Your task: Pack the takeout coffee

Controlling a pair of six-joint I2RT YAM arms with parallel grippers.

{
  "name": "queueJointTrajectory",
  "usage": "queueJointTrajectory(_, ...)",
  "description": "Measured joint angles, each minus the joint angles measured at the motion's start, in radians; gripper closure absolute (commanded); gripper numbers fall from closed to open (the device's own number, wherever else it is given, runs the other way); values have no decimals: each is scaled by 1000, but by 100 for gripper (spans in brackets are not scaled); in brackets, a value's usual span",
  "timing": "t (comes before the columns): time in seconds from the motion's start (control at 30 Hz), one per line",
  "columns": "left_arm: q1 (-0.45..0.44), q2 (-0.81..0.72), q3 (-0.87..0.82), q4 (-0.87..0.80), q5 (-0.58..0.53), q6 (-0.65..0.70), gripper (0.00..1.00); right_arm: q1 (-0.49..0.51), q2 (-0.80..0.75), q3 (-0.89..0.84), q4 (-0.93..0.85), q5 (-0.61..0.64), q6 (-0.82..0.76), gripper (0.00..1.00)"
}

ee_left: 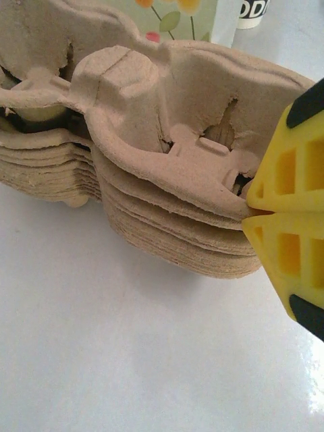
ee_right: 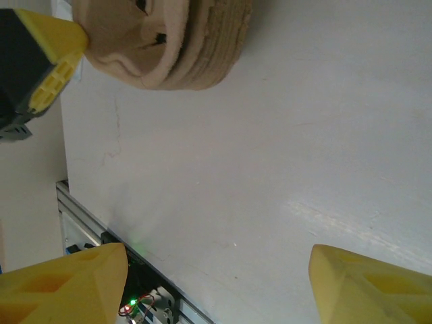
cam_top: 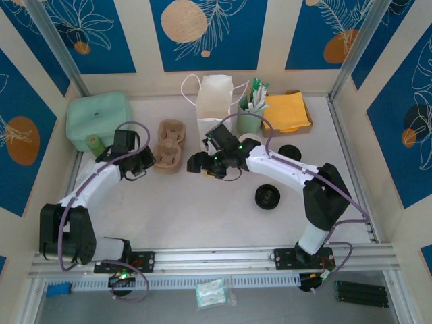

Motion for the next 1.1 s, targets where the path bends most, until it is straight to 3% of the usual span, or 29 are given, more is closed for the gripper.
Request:
queueJointTrajectory(0.23,2,-41,-53,35,13,-76,94,39,18,8,92,6,102,36)
queueJointTrajectory(0.53,2,-92,-109,58,19,-130,95,84,105,8,241,53,258,51)
queueJointTrajectory(1.1,31,-123,-150,85,44,-156,95,103,215,79,314,111,309,63)
